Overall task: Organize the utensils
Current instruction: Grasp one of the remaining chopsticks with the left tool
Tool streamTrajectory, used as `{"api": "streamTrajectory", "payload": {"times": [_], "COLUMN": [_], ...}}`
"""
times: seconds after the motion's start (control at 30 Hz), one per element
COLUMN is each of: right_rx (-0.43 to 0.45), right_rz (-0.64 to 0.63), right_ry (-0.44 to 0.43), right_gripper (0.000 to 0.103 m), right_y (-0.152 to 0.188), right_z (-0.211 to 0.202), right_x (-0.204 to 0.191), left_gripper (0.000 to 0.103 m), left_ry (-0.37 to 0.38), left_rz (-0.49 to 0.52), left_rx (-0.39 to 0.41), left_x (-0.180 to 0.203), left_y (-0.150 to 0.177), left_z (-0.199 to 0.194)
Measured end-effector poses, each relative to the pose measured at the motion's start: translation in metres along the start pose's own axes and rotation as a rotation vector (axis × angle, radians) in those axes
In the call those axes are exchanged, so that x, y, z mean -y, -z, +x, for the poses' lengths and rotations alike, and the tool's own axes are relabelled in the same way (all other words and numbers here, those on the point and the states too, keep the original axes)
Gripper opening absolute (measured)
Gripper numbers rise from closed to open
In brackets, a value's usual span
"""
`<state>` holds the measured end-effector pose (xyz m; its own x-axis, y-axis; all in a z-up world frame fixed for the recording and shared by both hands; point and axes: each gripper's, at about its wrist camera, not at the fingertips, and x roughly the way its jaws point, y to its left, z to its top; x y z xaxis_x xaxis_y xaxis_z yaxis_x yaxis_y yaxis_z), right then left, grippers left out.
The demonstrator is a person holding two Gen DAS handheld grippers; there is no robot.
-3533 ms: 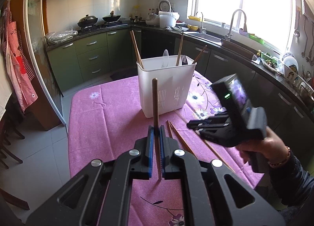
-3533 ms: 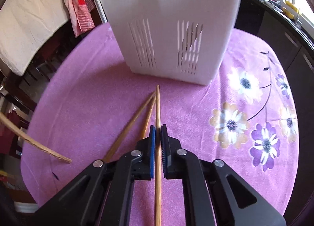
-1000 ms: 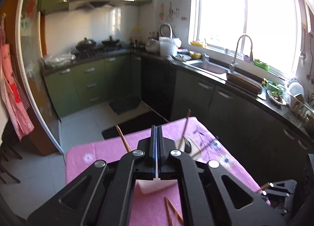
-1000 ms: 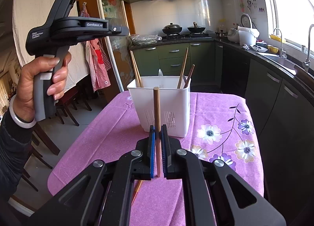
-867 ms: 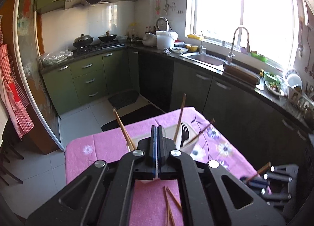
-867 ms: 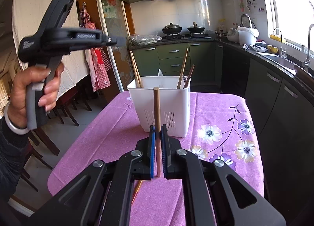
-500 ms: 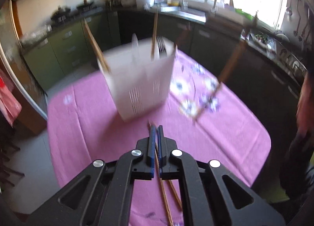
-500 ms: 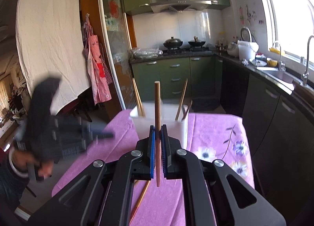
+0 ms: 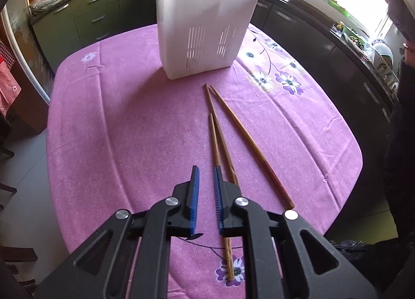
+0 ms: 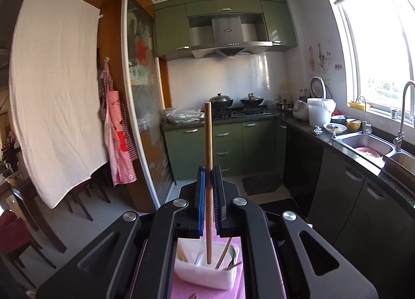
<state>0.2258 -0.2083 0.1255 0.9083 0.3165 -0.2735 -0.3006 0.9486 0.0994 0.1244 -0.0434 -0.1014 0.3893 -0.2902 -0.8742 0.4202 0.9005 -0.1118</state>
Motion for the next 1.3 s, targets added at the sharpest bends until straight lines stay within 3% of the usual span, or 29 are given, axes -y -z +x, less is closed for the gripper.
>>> {"api": "streamTrajectory", "payload": {"times": [0.33, 0.4, 0.5, 0.7, 0.97, 1.3], "right_rx": [-0.211, -0.226, -0.191, -0.104, -0.148, -0.208], "right_rz": [-0.003, -0.01, -0.02, -0.036, -0.007, 0.078], "right_ry": [0.016, 0.007, -0.002, -0.059, -0.114, -0.12], "right_gripper": [0.007, 0.013, 0.016, 0.017, 0.021, 0.021], "right_y": [0.05, 0.052, 0.054, 0.061, 0.117, 0.16], "right_z": [0.073, 0.073, 0.056, -0.02, -0.079, -0.091], "right_x": [0.003, 0.001, -0.001, -0.007, 0.003, 0.029], "left_gripper": [0.017, 0.017, 0.016, 0.017, 0.016, 0.016], "left_ry": [0.02, 0.024, 0.026, 0.043, -0.041, -0.064], "left_rz": [0.029, 0.029, 0.037, 0.059, 0.11, 0.144], "left_rx": [-0.063, -0.076, -0.102, -0.158, -0.209, -0.258], "left_x": [0.004, 0.006, 0.008, 0.015, 0.024, 0.034], "left_y": [-0.002, -0.003, -0.006, -0.015, -0.027, -0.033], "left_z": [0.008, 0.013, 0.021, 0.044, 0.069, 0.087]}}
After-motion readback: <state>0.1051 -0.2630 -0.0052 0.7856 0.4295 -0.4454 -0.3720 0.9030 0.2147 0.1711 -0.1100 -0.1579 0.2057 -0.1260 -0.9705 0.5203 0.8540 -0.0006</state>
